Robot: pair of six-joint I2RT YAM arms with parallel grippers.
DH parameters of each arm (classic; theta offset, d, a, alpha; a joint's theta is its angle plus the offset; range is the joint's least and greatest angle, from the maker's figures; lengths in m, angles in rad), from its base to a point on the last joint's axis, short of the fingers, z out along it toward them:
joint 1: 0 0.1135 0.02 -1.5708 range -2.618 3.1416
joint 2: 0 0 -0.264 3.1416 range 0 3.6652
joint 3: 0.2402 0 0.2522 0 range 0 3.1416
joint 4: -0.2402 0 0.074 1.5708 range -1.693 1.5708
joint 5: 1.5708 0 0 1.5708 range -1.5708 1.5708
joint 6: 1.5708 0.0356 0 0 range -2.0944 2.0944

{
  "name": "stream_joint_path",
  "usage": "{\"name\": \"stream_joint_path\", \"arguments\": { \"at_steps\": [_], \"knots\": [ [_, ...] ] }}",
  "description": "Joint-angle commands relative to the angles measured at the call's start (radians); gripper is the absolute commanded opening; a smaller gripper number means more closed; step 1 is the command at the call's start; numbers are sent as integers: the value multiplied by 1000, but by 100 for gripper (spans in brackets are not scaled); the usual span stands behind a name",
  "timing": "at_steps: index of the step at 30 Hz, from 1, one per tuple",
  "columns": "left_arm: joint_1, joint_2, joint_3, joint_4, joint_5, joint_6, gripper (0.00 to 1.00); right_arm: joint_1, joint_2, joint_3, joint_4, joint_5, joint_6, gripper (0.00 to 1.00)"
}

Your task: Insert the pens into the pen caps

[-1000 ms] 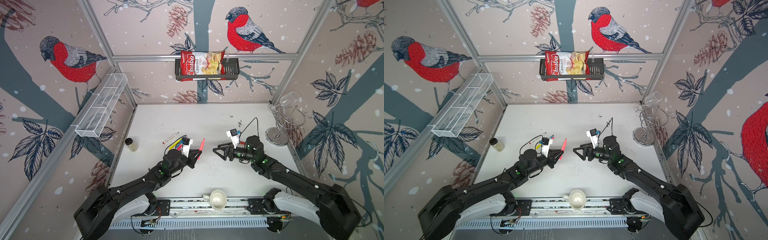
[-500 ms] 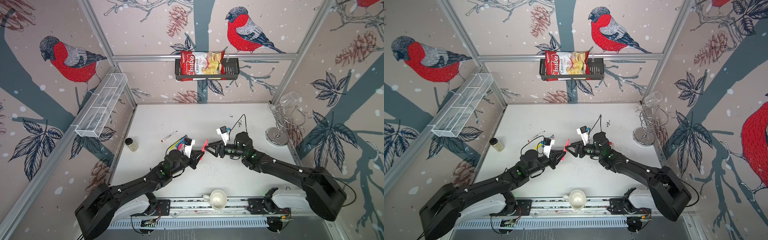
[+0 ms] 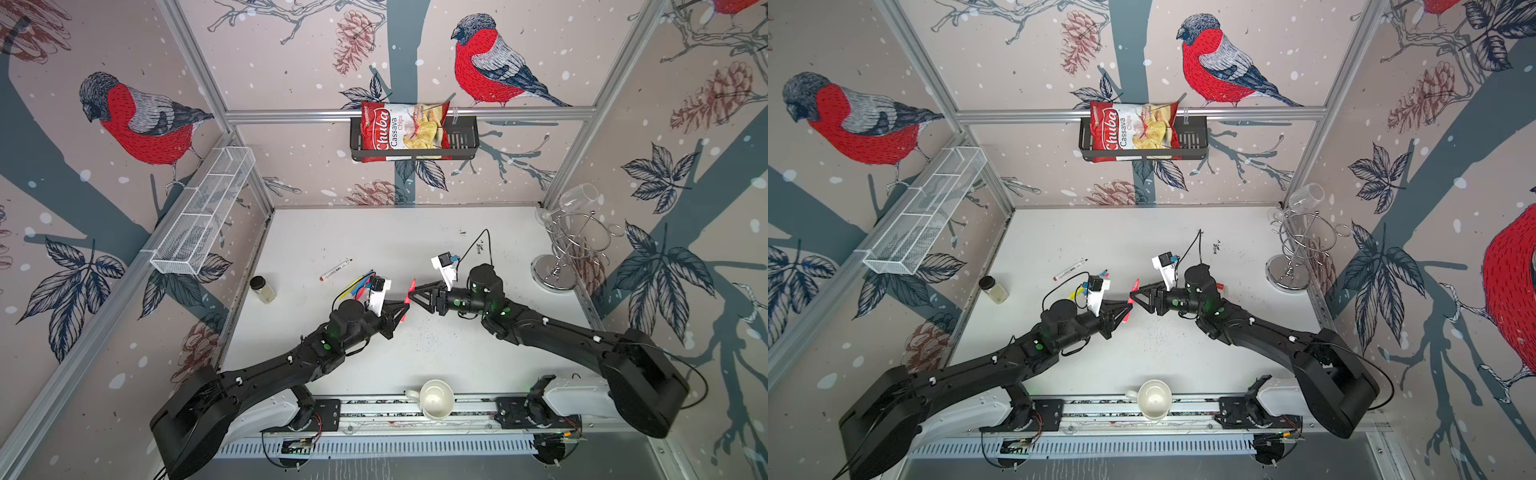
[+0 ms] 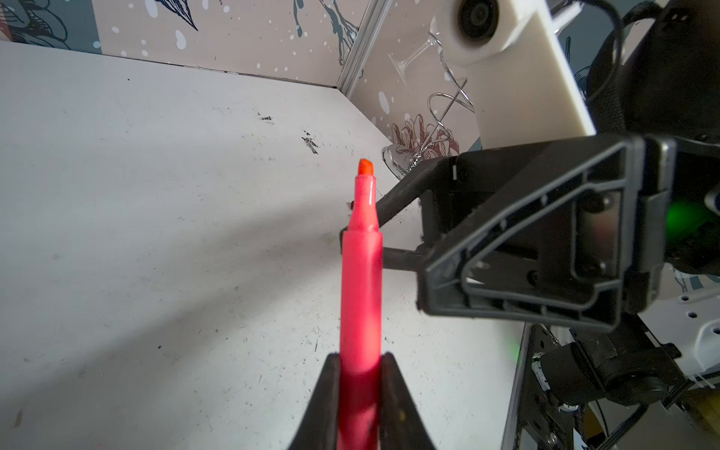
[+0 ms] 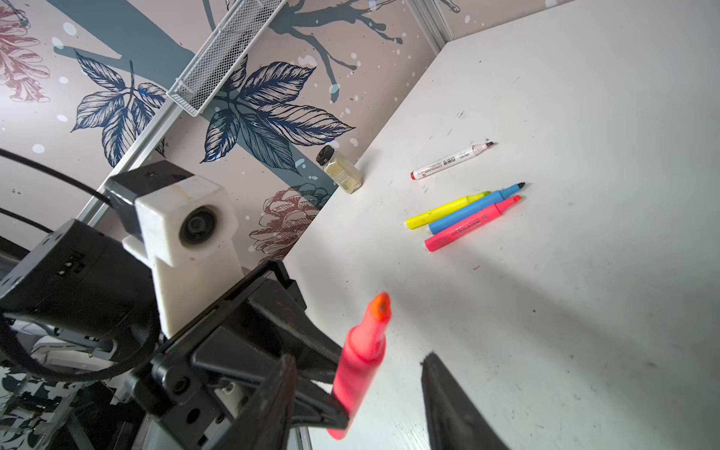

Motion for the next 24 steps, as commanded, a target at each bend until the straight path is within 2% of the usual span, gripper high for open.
{"name": "stream_joint_path", "arguments": {
  "at_steps": [1,4,10,20,22,23,24],
  "knots": [
    [-3,5,12,58,3,7,17,6,13,6,64,6,12,51],
    [-5,15,16,56,7,8,17,9,27,10,78,5,20,45],
    [-9,23,17,59,7,9,17,11,48,18,90,2,29,22],
    [-9,30,26,50,11,15,20,15,52,18,98,-1,32,13],
    [-9,33,30,44,9,16,26,15,52,19,98,-2,30,12],
    [-9,37,33,38,9,16,36,15,52,21,100,-4,30,10],
    [-9,42,40,26,8,16,41,15,51,21,99,-6,29,9]
  ]
}}
